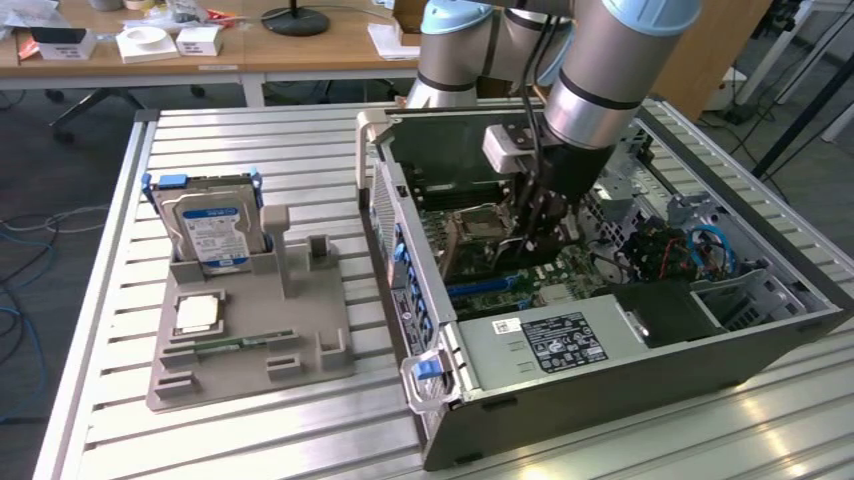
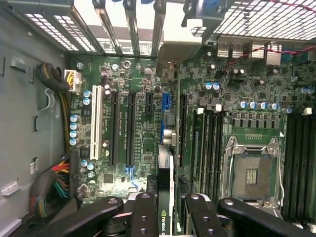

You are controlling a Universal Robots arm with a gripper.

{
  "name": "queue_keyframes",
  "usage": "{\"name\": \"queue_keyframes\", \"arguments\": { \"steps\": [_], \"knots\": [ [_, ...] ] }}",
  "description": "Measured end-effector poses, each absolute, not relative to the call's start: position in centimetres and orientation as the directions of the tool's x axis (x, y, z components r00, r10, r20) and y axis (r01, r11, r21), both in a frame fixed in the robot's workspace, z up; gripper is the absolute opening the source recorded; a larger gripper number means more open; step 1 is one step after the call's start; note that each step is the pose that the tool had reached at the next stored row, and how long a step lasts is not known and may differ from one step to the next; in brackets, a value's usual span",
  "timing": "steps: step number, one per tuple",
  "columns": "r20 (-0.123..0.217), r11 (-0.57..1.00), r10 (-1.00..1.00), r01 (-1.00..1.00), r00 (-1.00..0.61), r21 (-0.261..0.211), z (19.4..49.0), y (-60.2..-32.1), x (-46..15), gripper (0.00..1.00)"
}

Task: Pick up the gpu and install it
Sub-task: 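Insert the gpu into the slot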

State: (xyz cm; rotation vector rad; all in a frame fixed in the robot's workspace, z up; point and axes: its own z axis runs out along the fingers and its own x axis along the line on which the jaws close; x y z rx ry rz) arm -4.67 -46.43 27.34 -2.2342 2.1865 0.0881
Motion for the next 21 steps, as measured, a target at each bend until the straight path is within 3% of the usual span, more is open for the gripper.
{"name": "queue_keyframes", "arguments": {
  "steps": [21],
  "knots": [
    [-0.050, -0.022, -0.999, -0.999, 0.021, 0.024, 27.2, -46.4, -6.3, 0.26]
  ]
}}
